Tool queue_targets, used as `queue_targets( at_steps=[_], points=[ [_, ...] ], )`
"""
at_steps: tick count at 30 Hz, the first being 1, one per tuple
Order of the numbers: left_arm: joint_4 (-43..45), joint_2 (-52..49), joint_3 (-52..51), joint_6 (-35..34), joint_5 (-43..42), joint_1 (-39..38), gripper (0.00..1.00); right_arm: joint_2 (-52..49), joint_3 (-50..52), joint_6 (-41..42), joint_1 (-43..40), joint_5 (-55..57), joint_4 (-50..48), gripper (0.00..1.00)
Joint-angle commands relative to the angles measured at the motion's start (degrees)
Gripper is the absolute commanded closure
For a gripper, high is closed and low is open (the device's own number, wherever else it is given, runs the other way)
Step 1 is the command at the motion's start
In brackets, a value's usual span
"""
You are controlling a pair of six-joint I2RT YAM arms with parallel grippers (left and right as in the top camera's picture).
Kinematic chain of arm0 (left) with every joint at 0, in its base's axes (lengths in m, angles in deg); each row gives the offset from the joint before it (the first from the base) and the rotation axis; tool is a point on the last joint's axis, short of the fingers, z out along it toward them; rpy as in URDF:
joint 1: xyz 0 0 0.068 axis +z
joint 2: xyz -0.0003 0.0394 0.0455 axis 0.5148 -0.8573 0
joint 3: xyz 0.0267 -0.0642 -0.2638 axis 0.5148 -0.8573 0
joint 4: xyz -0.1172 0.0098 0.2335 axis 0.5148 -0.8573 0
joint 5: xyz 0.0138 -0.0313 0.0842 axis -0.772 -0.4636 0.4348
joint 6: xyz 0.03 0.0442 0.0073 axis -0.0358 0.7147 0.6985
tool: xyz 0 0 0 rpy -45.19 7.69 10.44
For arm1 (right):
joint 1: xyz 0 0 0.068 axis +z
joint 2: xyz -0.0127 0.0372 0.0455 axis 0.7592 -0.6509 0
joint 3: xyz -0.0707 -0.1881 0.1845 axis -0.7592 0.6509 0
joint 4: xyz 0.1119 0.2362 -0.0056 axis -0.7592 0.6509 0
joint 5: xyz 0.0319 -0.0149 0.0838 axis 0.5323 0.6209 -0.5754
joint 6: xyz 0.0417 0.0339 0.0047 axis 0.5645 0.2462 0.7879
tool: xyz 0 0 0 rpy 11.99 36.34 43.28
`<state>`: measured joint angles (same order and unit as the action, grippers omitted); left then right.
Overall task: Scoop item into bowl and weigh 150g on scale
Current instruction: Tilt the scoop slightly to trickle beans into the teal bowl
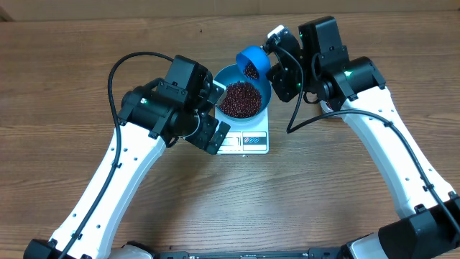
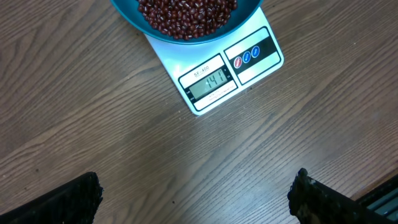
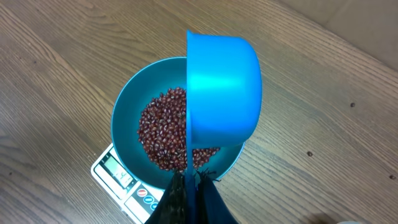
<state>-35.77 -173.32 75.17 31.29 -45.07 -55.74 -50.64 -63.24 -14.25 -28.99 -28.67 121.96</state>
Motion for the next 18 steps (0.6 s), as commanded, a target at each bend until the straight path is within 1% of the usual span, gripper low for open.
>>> queue_targets(
  at_steps=[1, 8, 18],
  points=[
    [0.17, -0.31, 0.22, -0.15, 0.17, -0.39, 0.0, 1.22, -1.33, -0.17, 0.22, -0.39, 0.24, 0.96],
    [0.17, -0.31, 0.22, -0.15, 0.17, -0.39, 0.0, 1.22, -1.31, 4.35, 0.22, -1.57, 2.69, 0.96],
    [0.17, -0.31, 0.22, -0.15, 0.2, -0.39, 0.0, 1.22, -1.31, 4.57, 0.22, -2.16, 2.91, 0.96]
  ],
)
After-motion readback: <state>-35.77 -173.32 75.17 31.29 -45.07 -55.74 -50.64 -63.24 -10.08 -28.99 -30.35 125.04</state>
